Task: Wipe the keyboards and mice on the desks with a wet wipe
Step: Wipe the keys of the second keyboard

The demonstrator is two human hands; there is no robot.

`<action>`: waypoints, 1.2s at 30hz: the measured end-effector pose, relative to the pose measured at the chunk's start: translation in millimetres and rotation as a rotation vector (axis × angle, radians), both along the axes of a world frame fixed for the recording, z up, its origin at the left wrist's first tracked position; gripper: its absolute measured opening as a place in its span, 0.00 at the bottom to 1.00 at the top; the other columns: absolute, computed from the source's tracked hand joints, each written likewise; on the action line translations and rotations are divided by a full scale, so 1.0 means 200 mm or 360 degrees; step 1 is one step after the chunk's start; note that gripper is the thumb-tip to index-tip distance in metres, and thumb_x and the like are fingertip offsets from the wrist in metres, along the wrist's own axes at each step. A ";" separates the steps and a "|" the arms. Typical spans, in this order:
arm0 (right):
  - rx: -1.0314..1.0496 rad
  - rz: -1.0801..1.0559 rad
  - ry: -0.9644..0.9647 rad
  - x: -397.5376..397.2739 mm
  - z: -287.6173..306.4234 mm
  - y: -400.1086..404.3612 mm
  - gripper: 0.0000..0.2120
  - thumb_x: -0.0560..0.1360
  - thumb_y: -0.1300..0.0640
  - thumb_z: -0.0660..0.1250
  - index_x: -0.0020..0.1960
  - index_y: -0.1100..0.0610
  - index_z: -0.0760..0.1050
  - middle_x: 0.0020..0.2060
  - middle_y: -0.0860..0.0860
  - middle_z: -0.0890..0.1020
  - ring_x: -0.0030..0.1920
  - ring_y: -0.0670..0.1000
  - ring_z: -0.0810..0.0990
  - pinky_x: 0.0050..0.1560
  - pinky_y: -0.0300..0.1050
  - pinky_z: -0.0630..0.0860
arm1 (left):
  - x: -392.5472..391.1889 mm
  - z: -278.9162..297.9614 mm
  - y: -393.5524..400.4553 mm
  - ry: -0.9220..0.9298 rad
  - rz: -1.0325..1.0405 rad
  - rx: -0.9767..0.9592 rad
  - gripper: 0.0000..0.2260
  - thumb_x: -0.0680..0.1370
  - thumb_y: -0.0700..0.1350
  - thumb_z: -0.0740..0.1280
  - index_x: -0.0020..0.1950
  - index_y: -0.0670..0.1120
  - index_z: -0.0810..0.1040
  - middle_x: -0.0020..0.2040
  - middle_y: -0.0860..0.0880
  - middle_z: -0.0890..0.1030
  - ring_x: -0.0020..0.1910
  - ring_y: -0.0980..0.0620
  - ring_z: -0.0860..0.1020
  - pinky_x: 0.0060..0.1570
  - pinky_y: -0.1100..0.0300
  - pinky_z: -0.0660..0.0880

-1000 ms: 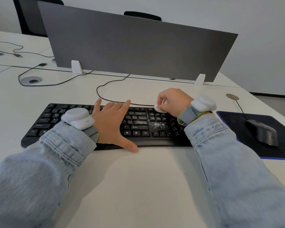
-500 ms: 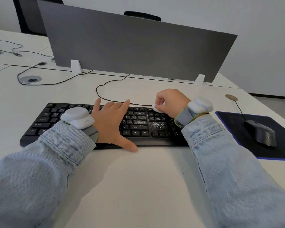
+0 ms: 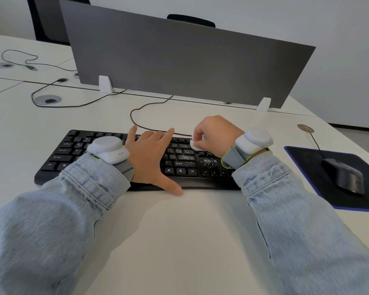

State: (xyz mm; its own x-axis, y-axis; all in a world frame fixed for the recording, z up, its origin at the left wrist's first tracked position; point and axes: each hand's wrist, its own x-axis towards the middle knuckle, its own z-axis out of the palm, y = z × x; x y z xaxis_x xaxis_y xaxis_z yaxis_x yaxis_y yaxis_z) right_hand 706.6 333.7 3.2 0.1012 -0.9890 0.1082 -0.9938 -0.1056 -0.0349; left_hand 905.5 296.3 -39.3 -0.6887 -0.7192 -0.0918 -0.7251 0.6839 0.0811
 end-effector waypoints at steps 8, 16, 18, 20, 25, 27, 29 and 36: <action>0.0090 0.0153 -0.0028 0.01 0.02 0.08 0.06 0.73 0.59 0.67 0.40 0.59 0.81 0.36 0.46 0.79 0.42 0.49 0.77 0.35 0.34 0.67 | 0.00 0.00 0.00 -0.0021 0.0014 0.0014 0.68 0.55 0.83 0.64 0.81 0.51 0.34 0.82 0.52 0.52 0.81 0.49 0.49 0.76 0.36 0.36; 0.0240 0.0138 -0.0157 0.04 0.04 0.23 0.06 0.71 0.54 0.70 0.37 0.53 0.80 0.38 0.47 0.81 0.37 0.46 0.76 0.33 0.37 0.68 | 0.00 0.01 0.02 -0.0003 0.0005 -0.0002 0.67 0.57 0.82 0.65 0.81 0.50 0.35 0.81 0.52 0.54 0.81 0.47 0.50 0.76 0.35 0.37; 0.0255 0.0152 -0.0149 0.05 0.04 0.25 0.06 0.71 0.53 0.70 0.37 0.53 0.80 0.38 0.47 0.81 0.38 0.47 0.76 0.35 0.38 0.69 | 0.00 0.01 0.01 -0.0002 0.0013 0.0003 0.69 0.54 0.84 0.63 0.81 0.50 0.35 0.81 0.52 0.54 0.81 0.47 0.51 0.76 0.35 0.37; 0.0309 0.0157 -0.0155 0.05 0.04 0.27 0.06 0.71 0.51 0.70 0.37 0.52 0.80 0.38 0.46 0.81 0.39 0.47 0.77 0.37 0.40 0.72 | 0.00 0.01 0.01 -0.0006 0.0012 0.0011 0.71 0.51 0.85 0.60 0.81 0.50 0.35 0.81 0.52 0.54 0.80 0.47 0.51 0.76 0.35 0.37; -0.0052 0.0072 -0.0361 -0.07 0.04 0.21 0.07 0.71 0.50 0.70 0.38 0.52 0.80 0.34 0.45 0.81 0.36 0.43 0.76 0.37 0.39 0.70 | 0.00 0.02 0.02 0.0005 0.0011 -0.0015 0.67 0.58 0.81 0.66 0.82 0.49 0.36 0.81 0.52 0.54 0.80 0.47 0.51 0.76 0.35 0.37; -0.0369 -0.0059 -0.0454 -0.15 0.04 0.14 0.06 0.73 0.50 0.69 0.39 0.51 0.79 0.37 0.44 0.81 0.38 0.42 0.75 0.39 0.38 0.69 | 0.00 0.01 0.02 0.0006 -0.0001 -0.0018 0.69 0.55 0.83 0.64 0.81 0.49 0.36 0.81 0.52 0.55 0.80 0.47 0.52 0.76 0.35 0.37; -0.0396 -0.0115 -0.0462 -0.19 0.02 0.06 0.06 0.74 0.49 0.69 0.41 0.51 0.80 0.39 0.43 0.80 0.39 0.43 0.74 0.40 0.39 0.67 | 0.00 0.00 0.00 0.0017 -0.0016 -0.0012 0.71 0.51 0.85 0.59 0.81 0.49 0.36 0.81 0.52 0.55 0.80 0.47 0.53 0.76 0.35 0.37; -0.0061 0.0040 -0.0331 -0.11 -0.05 -0.04 0.05 0.75 0.53 0.69 0.46 0.52 0.83 0.40 0.45 0.79 0.41 0.44 0.73 0.36 0.36 0.64 | 0.00 -0.01 -0.01 0.0030 -0.0011 -0.0017 0.71 0.47 0.85 0.53 0.81 0.51 0.35 0.81 0.52 0.55 0.80 0.47 0.51 0.76 0.36 0.37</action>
State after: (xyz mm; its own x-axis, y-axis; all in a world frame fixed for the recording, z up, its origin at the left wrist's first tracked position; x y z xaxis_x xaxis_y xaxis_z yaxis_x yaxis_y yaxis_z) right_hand 684.1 325.3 -6.2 0.0974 -0.9812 0.1668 -0.9626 -0.1355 -0.2345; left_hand 905.8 293.8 -41.6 -0.6953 -0.7152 -0.0709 -0.7186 0.6900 0.0872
